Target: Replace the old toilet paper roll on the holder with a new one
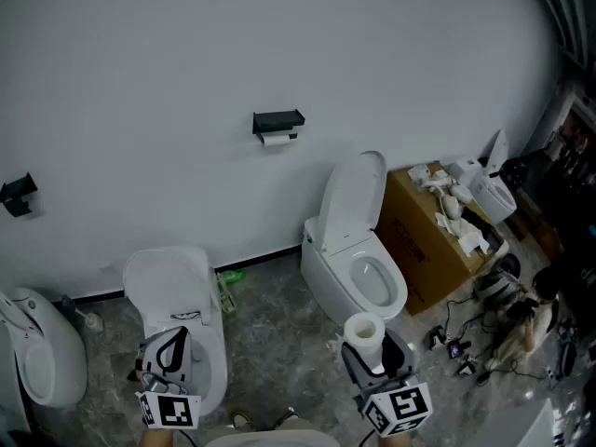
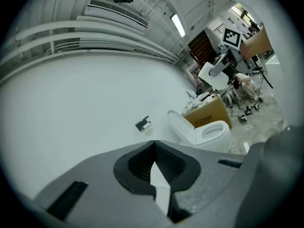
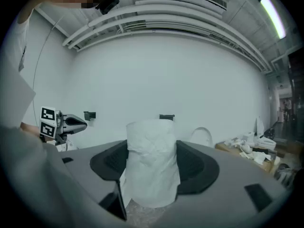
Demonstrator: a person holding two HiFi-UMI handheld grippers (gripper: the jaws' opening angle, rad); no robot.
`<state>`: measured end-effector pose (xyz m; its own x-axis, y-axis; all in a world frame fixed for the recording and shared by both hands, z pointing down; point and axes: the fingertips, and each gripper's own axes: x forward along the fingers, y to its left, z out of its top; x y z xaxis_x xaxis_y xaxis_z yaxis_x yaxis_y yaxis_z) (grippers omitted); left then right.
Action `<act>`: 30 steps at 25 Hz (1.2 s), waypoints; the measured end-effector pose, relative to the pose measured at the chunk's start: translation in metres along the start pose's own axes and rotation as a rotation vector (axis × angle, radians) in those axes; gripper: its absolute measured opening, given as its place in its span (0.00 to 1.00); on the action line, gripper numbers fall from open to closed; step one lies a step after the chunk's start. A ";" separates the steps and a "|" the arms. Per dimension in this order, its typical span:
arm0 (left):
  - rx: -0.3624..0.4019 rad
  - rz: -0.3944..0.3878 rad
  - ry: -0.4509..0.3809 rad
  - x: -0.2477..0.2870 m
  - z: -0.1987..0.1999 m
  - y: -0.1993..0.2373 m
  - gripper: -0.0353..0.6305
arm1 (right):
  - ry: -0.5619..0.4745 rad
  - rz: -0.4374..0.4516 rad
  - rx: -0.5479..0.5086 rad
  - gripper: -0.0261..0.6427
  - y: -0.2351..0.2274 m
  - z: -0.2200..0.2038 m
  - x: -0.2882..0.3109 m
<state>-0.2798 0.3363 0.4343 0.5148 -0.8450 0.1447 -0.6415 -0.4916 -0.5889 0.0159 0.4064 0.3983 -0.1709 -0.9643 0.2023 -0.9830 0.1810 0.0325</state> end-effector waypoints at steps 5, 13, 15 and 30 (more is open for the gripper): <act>0.017 0.008 0.023 0.000 0.010 0.001 0.06 | -0.004 0.005 0.004 0.49 -0.007 -0.001 -0.001; -0.018 0.001 0.027 0.006 0.011 -0.017 0.06 | -0.060 0.014 0.005 0.49 -0.022 0.010 -0.004; -0.013 0.008 0.023 0.009 0.017 -0.019 0.06 | -0.070 0.015 0.016 0.49 -0.030 0.011 -0.006; 0.002 0.084 0.004 0.028 0.063 -0.026 0.33 | -0.074 0.003 0.057 0.49 -0.091 -0.012 -0.032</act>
<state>-0.2125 0.3391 0.4033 0.4572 -0.8839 0.0983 -0.6812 -0.4191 -0.6003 0.1118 0.4228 0.4008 -0.1763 -0.9758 0.1292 -0.9843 0.1746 -0.0244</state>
